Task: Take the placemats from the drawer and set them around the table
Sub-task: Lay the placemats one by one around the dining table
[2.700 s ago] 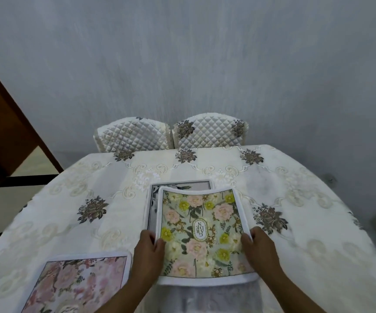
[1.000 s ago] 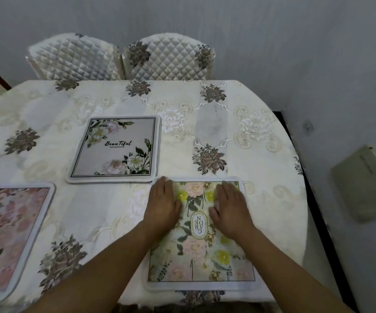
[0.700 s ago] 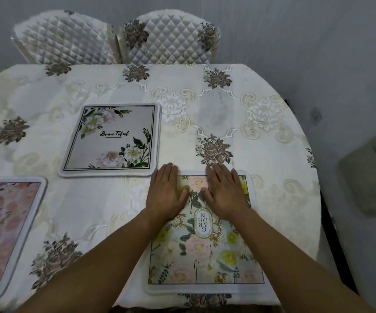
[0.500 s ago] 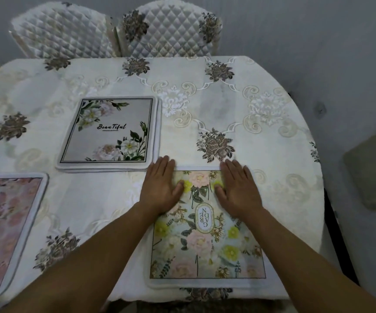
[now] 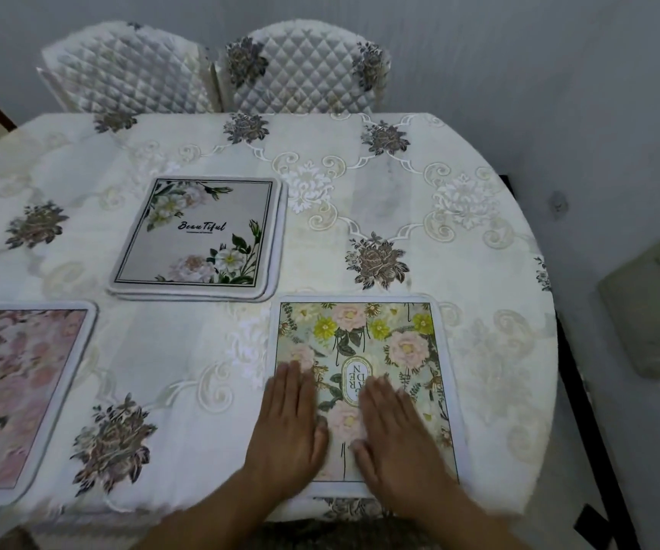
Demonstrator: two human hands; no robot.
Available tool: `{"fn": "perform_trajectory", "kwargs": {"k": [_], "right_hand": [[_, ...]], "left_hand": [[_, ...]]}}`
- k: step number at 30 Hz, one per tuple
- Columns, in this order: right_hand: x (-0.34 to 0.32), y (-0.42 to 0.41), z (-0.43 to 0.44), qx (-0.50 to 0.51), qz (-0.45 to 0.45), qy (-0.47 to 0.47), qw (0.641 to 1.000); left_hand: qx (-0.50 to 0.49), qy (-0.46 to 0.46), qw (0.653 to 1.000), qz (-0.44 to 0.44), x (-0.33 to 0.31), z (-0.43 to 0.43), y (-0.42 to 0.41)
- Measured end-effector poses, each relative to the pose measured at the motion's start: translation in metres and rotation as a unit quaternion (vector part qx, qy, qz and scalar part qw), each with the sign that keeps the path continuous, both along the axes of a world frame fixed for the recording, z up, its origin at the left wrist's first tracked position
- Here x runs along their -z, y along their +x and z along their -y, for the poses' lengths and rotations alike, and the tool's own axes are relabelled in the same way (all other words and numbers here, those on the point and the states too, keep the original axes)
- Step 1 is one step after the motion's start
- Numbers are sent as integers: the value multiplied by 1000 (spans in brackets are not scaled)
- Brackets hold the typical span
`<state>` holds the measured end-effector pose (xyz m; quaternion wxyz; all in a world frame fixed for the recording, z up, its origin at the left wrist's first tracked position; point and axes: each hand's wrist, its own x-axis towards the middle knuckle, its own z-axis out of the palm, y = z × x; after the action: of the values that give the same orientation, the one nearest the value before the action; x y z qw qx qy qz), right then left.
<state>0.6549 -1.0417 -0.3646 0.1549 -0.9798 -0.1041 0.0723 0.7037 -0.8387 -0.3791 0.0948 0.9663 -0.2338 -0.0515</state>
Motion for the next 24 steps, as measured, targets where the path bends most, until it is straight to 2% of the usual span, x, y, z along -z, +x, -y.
{"fn": "perform_trajectory", "kwargs": {"k": [5,11,20,24], "right_hand": [[-1,-14,9,10,4,-23,1000],[-2,-17,63,83,-12,-7,996],[-14,-18,61,79,-18,-20,996],[-19,-14,52,90,15,-14,996]], "left_hand": [[9,9,1000,-7,0,-13,-17],[-2,-21,999,-33,-6,-30,-9],[-1,-17,999,-46,-16,-26,-12],[-9,-3,998,-55,-24,-26,-13]]}}
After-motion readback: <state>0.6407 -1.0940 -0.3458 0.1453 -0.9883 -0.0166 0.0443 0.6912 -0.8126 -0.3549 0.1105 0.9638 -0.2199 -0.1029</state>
